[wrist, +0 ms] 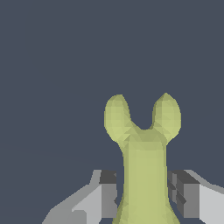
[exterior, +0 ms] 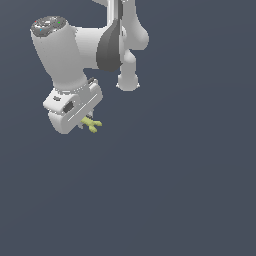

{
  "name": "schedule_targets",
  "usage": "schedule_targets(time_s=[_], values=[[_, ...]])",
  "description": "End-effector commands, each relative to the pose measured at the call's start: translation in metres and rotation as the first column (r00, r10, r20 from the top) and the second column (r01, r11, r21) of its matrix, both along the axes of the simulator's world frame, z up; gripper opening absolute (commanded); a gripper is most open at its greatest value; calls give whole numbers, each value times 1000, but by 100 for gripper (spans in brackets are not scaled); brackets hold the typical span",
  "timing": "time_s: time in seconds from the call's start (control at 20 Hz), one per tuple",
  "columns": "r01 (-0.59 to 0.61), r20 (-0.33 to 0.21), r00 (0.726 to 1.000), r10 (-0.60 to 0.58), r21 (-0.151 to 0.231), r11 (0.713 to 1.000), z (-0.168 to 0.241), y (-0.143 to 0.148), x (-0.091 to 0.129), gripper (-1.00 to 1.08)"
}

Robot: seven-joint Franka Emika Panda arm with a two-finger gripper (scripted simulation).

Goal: Pick up the object and move it to a goal position.

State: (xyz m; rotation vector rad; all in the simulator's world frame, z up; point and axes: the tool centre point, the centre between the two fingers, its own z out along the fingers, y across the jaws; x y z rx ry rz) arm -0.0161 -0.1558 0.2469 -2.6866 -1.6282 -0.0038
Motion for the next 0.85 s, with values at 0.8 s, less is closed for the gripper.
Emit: schedule_targets(time_s=[0.8], values=[[1, -2, 1000, -1, -1, 1000, 80, -36, 11, -100]])
